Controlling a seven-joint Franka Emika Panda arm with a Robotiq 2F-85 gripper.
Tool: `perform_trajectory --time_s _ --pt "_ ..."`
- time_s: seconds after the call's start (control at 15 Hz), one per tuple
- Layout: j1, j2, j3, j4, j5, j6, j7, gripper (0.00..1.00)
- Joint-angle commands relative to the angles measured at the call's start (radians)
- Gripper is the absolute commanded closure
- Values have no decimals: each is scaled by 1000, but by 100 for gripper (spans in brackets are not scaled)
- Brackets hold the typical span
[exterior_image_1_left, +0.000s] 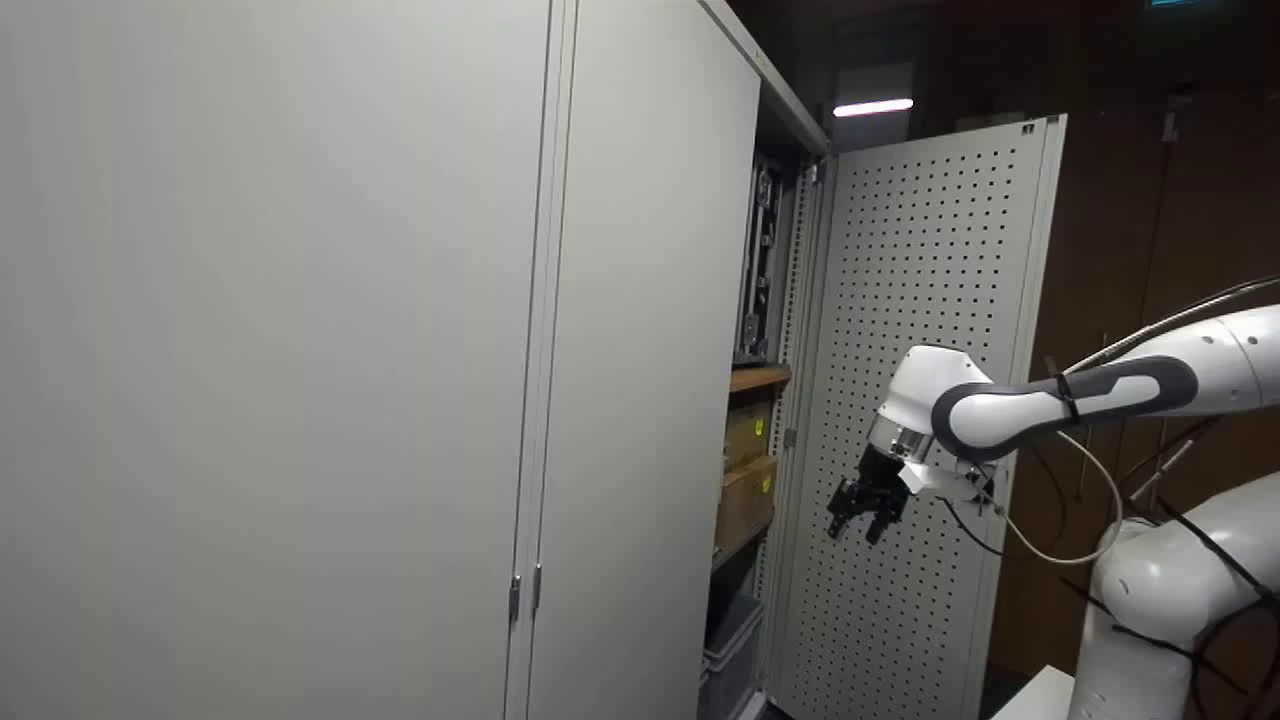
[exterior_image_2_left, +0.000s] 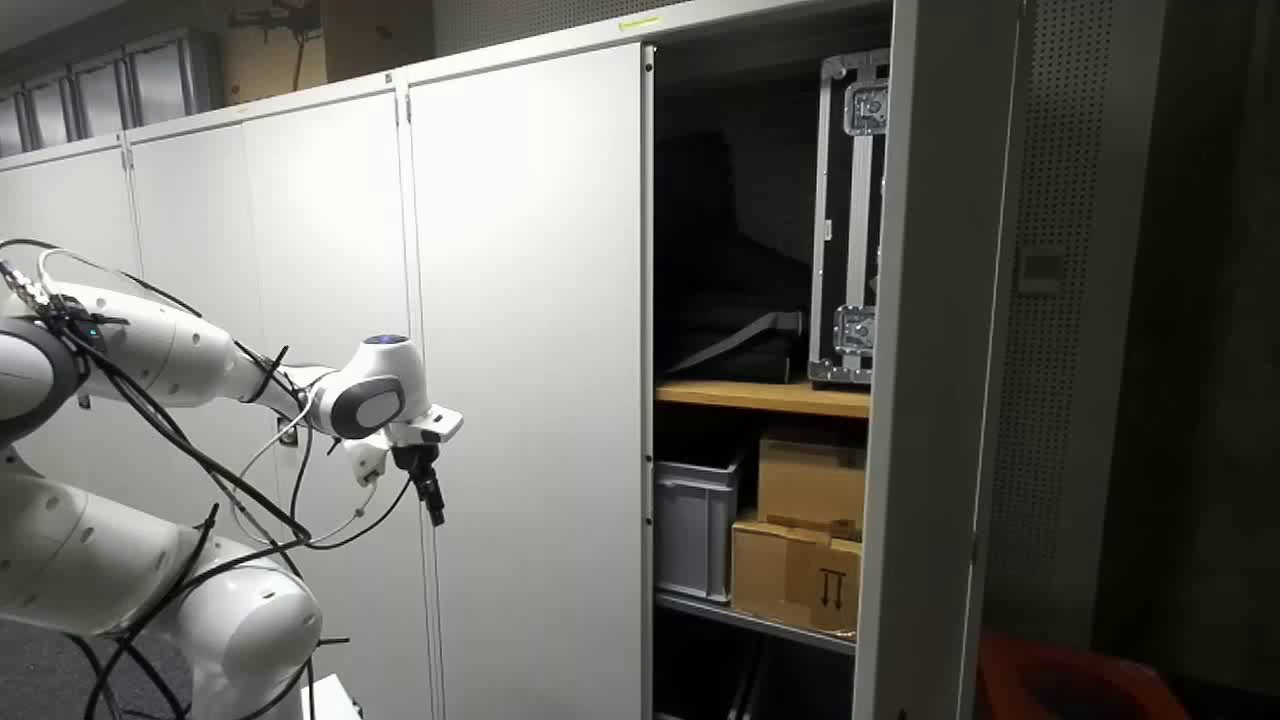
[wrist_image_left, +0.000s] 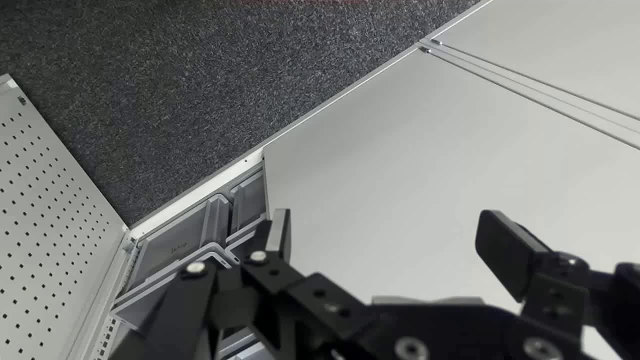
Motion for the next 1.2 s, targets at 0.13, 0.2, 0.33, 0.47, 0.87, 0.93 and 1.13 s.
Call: perform_trajectory --time_s 0.13,0.2,0.33,0.47,0.87,0.93,1.13 --pt "6 3 -7 2 -8 -3 5 0" --pt "6 3 -7 2 -8 -3 5 0" --pt "0 4 -2 2 -14 1 9 0" --pt "-14 5 4 3 -34 -13 19 0" --pt "-75 -13 -5 3 -129 -158 52 0" --pt "-89 -19 -9 3 -145 -183 57 0" --pt "-135 -42 -27 3 -197 -224 52 0"
